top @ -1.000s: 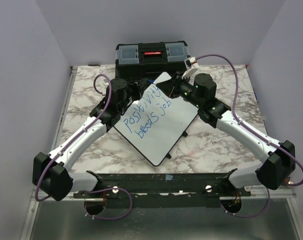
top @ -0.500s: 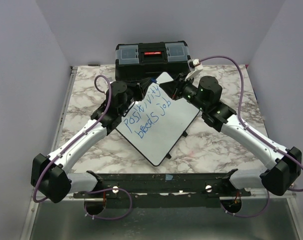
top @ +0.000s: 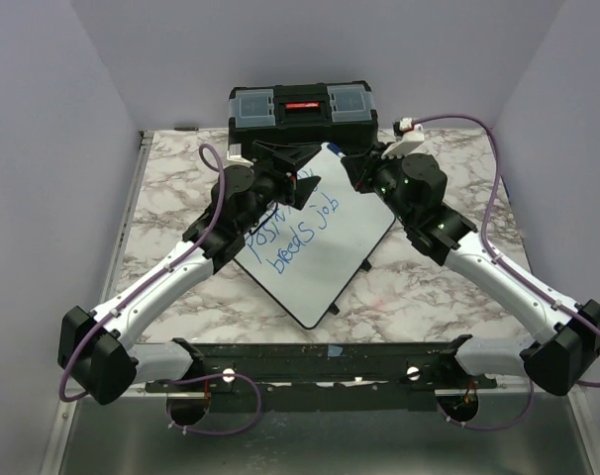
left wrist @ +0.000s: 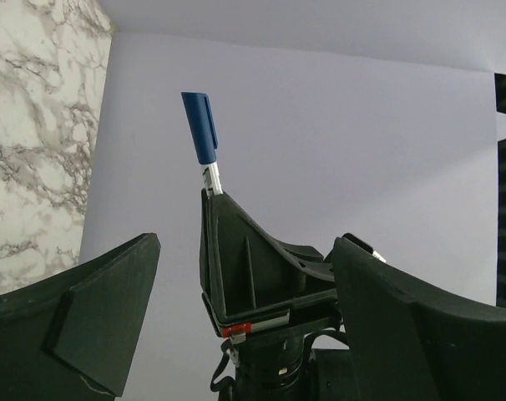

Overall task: Write a sentence on the whiteboard
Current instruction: Put down the whiteboard marker at the center of the board.

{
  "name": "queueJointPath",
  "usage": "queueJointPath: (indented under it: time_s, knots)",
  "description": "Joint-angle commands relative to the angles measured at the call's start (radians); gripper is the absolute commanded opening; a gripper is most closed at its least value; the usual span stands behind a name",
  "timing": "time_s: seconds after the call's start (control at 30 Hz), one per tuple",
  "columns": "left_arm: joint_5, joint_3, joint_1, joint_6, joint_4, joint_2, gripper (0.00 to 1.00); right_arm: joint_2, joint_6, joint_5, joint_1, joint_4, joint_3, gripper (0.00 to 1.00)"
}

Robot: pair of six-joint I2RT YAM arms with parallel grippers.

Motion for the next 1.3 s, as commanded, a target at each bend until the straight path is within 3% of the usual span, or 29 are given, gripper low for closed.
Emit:
queueJointPath:
  time_s: [0.0, 0.2, 0.33, 0.47, 0.8, 1.07, 1.17, 1.27]
  knots:
    - [0.029, -0.009, 0.002, 0.053, 0.04, -0.01, 0.88, -0.035, -0.019, 0.195, -0.001, -0.063, 0.003, 0.01]
    - [-0.064, -0.037, 0.001, 0.154, 0.037, -0.047, 0.91, -0.057, -0.004, 0.386, -0.001, -0.166, -0.023, 0.01]
    - [-0.069, -0.07, 0.004, 0.371, 0.144, -0.066, 0.91, -0.08, 0.059, 0.506, -0.002, -0.255, -0.086, 0.01]
    - [-0.097, -0.132, 0.018, 0.494, 0.226, -0.098, 0.91, -0.112, 0.177, 0.584, -0.002, -0.345, -0.19, 0.01]
    - [-0.162, -0.246, 0.078, 0.779, 0.305, -0.22, 0.91, -0.099, 0.515, 0.561, -0.002, -0.392, -0.447, 0.01]
    - [-0.279, -0.305, 0.116, 0.928, 0.27, -0.318, 0.93, -0.019, 0.663, 0.561, -0.002, -0.404, -0.536, 0.01]
    - [-0.31, -0.321, 0.134, 0.959, 0.261, -0.337, 0.95, -0.034, 0.735, 0.587, -0.002, -0.439, -0.557, 0.08]
    - [-0.314, -0.337, 0.159, 0.973, 0.263, -0.345, 0.95, -0.069, 0.761, 0.596, -0.002, -0.447, -0.579, 0.32]
